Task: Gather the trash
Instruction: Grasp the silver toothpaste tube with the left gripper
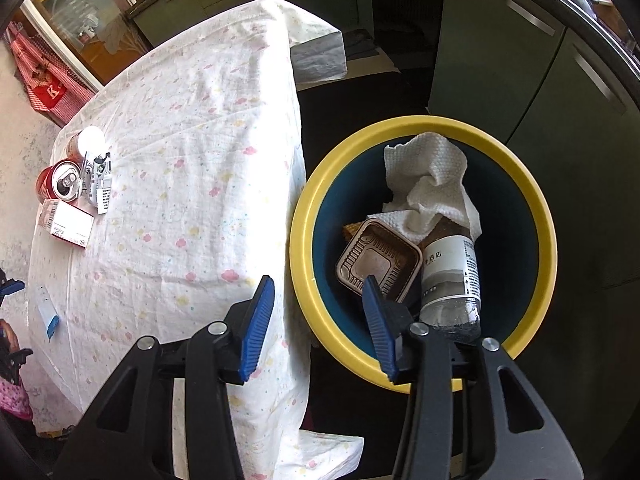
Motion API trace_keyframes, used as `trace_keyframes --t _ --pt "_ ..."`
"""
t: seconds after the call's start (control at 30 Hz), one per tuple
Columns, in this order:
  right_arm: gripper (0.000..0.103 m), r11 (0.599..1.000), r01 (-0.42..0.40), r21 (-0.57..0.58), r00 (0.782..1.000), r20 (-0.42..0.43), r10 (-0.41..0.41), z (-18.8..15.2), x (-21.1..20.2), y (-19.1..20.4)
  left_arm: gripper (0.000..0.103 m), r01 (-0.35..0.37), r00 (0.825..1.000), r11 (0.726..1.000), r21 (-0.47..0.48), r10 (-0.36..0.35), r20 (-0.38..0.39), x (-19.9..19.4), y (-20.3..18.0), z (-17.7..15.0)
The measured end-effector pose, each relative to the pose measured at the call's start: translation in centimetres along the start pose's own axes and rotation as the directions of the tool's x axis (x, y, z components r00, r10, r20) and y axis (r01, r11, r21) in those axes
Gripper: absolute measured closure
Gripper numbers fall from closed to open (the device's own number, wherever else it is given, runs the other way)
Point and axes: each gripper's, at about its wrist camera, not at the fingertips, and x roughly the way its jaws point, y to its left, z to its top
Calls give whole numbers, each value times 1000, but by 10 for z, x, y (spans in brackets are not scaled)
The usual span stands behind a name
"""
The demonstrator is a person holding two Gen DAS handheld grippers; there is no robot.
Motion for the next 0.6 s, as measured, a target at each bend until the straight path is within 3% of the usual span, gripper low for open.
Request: trace_keyframes --t 0.2,0.33,0.47,0.6 --pt "57 1000 5 3 1000 1 -5 -5 -6 4 30 41 996 997 66 -35 -82 16 17 -8" --pt "56 1000 4 8 1000 3 -4 -9 -10 7 44 66 989 994 90 -53 -141 28 23 -14" --pt "55 1000 -1 14 1000 11 0 -16 -16 12 52 96 983 990 101 -78 -167 34 25 -17" --pt "55 1000 -5 14 1000 14 4 -20 -20 14 74 120 979 989 85 -104 -174 31 26 -17"
